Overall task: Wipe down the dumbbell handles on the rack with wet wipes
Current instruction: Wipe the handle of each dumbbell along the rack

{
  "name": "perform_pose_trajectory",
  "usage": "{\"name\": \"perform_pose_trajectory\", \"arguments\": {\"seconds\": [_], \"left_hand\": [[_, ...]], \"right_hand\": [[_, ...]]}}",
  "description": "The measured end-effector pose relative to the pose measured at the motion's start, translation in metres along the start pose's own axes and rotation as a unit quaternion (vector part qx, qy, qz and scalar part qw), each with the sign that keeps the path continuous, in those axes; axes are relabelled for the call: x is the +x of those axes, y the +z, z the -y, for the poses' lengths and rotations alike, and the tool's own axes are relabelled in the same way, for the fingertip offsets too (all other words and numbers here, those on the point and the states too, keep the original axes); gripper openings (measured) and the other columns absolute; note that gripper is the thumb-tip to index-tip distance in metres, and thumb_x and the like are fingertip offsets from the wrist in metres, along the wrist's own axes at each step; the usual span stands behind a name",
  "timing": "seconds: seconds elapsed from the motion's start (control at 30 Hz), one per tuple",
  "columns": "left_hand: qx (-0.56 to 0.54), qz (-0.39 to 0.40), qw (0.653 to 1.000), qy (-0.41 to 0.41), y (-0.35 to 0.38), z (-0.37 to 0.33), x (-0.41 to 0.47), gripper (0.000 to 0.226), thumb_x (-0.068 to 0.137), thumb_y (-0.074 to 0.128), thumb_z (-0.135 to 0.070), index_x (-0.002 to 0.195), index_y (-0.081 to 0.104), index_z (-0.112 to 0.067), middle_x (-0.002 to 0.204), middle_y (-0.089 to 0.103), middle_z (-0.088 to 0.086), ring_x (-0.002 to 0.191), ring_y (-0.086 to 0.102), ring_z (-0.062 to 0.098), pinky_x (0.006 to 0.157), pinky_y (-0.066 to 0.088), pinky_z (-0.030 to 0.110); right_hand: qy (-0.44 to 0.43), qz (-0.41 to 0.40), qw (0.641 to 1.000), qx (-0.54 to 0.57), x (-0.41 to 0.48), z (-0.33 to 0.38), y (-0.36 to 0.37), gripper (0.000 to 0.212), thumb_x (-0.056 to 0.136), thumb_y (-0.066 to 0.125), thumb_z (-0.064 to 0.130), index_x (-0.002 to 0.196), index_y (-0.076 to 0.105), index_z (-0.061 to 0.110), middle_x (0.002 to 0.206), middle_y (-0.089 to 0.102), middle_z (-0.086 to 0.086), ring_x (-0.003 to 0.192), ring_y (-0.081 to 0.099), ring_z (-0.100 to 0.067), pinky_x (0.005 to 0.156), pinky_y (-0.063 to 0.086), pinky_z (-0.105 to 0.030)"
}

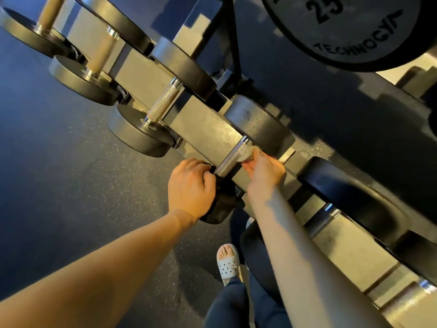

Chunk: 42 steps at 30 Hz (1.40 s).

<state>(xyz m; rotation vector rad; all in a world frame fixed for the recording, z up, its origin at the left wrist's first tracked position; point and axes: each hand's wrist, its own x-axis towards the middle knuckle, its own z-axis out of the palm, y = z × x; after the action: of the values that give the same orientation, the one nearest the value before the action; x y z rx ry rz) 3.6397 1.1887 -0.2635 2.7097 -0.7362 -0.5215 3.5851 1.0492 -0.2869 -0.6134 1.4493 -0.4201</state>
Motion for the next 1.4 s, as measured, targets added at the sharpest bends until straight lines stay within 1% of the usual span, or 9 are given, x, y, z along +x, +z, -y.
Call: {"name": "perform_pose_trajectory", "arguments": {"seconds": [0.17, 0.3, 0.43, 0.63, 0.83, 1.0, 1.13, 1.3, 1.4], "left_hand": [[0.02, 0.014, 1.0, 0.012, -0.003, 0.0, 0.0, 0.058, 0.094, 0.024, -0.038, 0.084, 0.075, -0.012, 0.088, 0.074, 0.004, 0.088, 0.06, 0.021, 0.087, 0.046, 0.034], [0.013, 0.02, 1.0, 0.003, -0.002, 0.001, 0.001, 0.06, 0.092, 0.022, -0.041, 0.083, 0.074, -0.014, 0.085, 0.071, 0.002, 0.086, 0.057, 0.019, 0.083, 0.044, 0.033], [0.007, 0.018, 1.0, -0.004, -0.002, 0.001, 0.001, 0.058, 0.092, 0.023, -0.041, 0.08, 0.073, -0.015, 0.081, 0.07, 0.001, 0.082, 0.055, 0.018, 0.079, 0.045, 0.031], [0.003, 0.018, 1.0, -0.012, -0.001, 0.001, 0.0, 0.054, 0.092, 0.025, -0.04, 0.075, 0.069, -0.014, 0.076, 0.067, 0.002, 0.078, 0.054, 0.019, 0.076, 0.049, 0.036], [-0.005, 0.019, 1.0, -0.023, -0.001, 0.0, -0.001, 0.055, 0.092, 0.024, -0.04, 0.077, 0.069, -0.013, 0.076, 0.067, 0.003, 0.078, 0.054, 0.02, 0.076, 0.05, 0.036], [-0.007, 0.014, 1.0, -0.023, -0.001, -0.002, -0.002, 0.056, 0.092, 0.023, -0.04, 0.079, 0.07, -0.013, 0.078, 0.067, 0.003, 0.08, 0.054, 0.02, 0.077, 0.046, 0.033], [-0.001, 0.005, 1.0, -0.027, 0.0, -0.001, -0.001, 0.05, 0.09, 0.027, -0.038, 0.078, 0.069, -0.013, 0.078, 0.064, 0.002, 0.079, 0.052, 0.019, 0.076, 0.048, 0.037], [-0.015, -0.005, 0.999, -0.04, 0.003, 0.001, -0.002, 0.047, 0.092, 0.03, -0.037, 0.093, 0.071, -0.016, 0.097, 0.067, 0.002, 0.092, 0.054, 0.017, 0.084, 0.048, 0.033], [-0.042, -0.018, 0.995, -0.09, 0.004, 0.0, -0.002, 0.036, 0.101, 0.042, -0.029, 0.122, 0.068, -0.016, 0.125, 0.066, 0.005, 0.119, 0.054, 0.021, 0.099, 0.04, 0.03]], "right_hand": [[0.03, 0.067, 0.997, -0.035, -0.027, -0.028, 0.002, 0.032, 0.105, 0.047, 0.005, 0.096, 0.07, 0.026, 0.105, 0.072, -0.005, 0.103, 0.069, -0.021, 0.091, 0.058, -0.035], [0.085, 0.055, 0.993, 0.057, -0.007, -0.016, 0.001, 0.026, 0.103, 0.047, 0.001, 0.111, 0.068, 0.015, 0.116, 0.068, -0.013, 0.11, 0.065, -0.028, 0.091, 0.056, -0.036], [0.147, 0.103, 0.975, 0.132, 0.007, 0.001, 0.016, 0.024, 0.106, 0.048, 0.023, 0.112, 0.067, 0.01, 0.13, 0.064, -0.021, 0.122, 0.062, -0.035, 0.109, 0.047, -0.044], [0.036, 0.099, 0.994, 0.027, -0.008, -0.007, 0.005, 0.027, 0.107, 0.047, 0.012, 0.127, 0.063, 0.006, 0.121, 0.069, -0.014, 0.103, 0.068, -0.016, 0.104, 0.049, -0.037], [-0.14, 0.067, 0.974, -0.163, -0.012, -0.02, 0.008, 0.026, 0.106, 0.053, 0.023, 0.108, 0.067, 0.002, 0.099, 0.072, -0.011, 0.092, 0.071, -0.017, 0.078, 0.057, -0.025], [-0.195, 0.092, 0.923, -0.319, -0.003, -0.028, -0.001, 0.033, 0.108, 0.046, 0.031, 0.104, 0.065, 0.004, 0.092, 0.069, -0.01, 0.087, 0.068, -0.026, 0.079, 0.056, -0.044], [-0.194, 0.138, 0.889, -0.391, -0.013, -0.044, -0.016, 0.029, 0.109, 0.041, 0.029, 0.099, 0.062, 0.012, 0.089, 0.066, -0.003, 0.084, 0.065, -0.019, 0.076, 0.055, -0.041], [-0.225, 0.205, 0.755, -0.581, -0.016, -0.034, -0.024, 0.033, 0.109, 0.038, 0.031, 0.099, 0.065, 0.014, 0.092, 0.065, -0.002, 0.087, 0.063, -0.018, 0.076, 0.054, -0.036], [-0.224, 0.115, 0.857, -0.449, 0.0, -0.007, -0.013, 0.041, 0.109, 0.036, 0.036, 0.104, 0.067, 0.01, 0.093, 0.068, -0.007, 0.087, 0.064, -0.02, 0.075, 0.051, -0.038]]}}
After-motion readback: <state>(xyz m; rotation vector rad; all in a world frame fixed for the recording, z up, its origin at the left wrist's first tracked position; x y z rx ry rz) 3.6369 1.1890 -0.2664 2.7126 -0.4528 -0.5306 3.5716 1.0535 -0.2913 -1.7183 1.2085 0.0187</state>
